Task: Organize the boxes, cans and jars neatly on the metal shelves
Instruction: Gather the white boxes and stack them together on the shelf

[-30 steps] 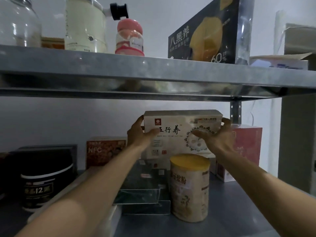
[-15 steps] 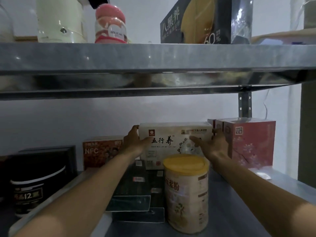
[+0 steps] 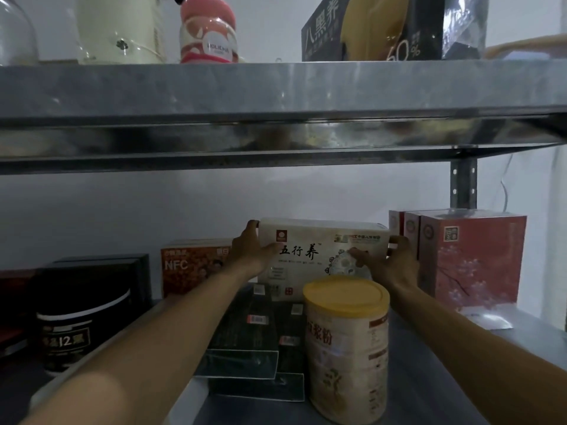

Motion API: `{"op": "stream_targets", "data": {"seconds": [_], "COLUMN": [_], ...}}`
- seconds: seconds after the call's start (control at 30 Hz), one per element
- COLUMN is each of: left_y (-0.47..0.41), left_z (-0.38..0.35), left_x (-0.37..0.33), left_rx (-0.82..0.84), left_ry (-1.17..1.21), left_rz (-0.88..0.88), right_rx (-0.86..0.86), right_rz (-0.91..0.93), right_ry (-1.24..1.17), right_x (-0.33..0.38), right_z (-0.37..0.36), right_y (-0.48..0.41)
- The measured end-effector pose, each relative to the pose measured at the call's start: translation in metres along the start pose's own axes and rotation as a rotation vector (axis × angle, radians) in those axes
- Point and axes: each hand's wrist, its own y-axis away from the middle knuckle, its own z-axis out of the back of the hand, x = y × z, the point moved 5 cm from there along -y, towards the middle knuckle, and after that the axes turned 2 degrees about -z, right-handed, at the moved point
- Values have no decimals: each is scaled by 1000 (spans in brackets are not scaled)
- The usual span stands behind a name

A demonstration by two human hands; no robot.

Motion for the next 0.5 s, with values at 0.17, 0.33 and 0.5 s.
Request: {"op": "stream_targets", "data": {"seconds": [0.17, 0.33, 0.5], "left_y": [-2, -4, 0], "left_z": [-1, 2, 13], "left_x": [0, 15, 37], "left_rx": [9, 51, 57], "left_ry": [-25, -36, -46], "left_rz": [-7, 25, 49], "right_rx": [2, 47, 108], "right_rz": [-10, 13, 13], "right_ry": [18, 103, 136], "right_x": [-4, -7, -11], "right_z": [-2, -6, -17], "right_y": [-4, -4, 0]}}
